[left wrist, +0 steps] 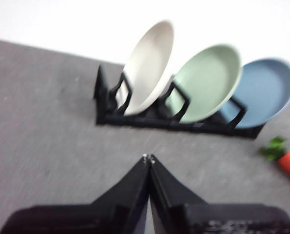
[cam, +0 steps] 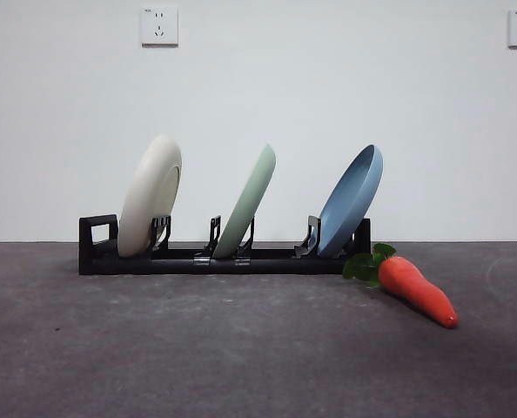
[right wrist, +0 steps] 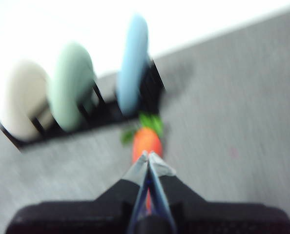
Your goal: Take the green plate from the plate rack,put the plate on the table,take the carrot from the table,put the carrot in the plate
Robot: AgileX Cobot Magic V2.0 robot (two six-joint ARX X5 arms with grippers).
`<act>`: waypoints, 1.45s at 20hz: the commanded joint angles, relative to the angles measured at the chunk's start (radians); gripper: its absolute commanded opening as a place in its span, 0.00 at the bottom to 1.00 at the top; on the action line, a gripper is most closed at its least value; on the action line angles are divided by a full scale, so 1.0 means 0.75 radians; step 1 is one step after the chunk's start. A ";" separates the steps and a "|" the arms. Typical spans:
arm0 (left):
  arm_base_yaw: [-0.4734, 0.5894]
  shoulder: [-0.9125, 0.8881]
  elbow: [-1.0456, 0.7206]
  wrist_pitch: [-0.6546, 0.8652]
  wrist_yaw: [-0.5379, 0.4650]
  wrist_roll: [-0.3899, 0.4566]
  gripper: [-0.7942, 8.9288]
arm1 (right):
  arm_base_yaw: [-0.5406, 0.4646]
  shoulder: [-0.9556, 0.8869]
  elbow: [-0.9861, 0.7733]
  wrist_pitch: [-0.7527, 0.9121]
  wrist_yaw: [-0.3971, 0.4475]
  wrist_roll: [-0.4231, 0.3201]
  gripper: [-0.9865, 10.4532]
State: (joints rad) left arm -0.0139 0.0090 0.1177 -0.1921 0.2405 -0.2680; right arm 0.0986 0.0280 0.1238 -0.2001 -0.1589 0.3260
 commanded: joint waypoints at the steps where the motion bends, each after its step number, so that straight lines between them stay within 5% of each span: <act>1: 0.003 0.019 0.096 -0.042 0.043 -0.027 0.08 | 0.002 0.052 0.095 0.009 -0.052 0.023 0.08; 8: 0.003 0.196 0.420 -0.247 0.271 0.022 0.08 | 0.002 0.370 0.504 -0.289 -0.257 -0.173 0.08; 22: 0.003 0.628 0.805 -0.639 0.701 0.349 0.07 | 0.004 0.863 1.118 -1.033 -0.554 -0.685 0.08; 29: 0.002 0.712 0.877 -0.750 0.729 0.462 0.13 | 0.004 0.923 1.153 -1.119 -0.557 -0.734 0.13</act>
State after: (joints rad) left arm -0.0139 0.5430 0.7727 -0.7574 0.7811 0.0578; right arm 0.0990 0.7231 0.9863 -1.0462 -0.5739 -0.2123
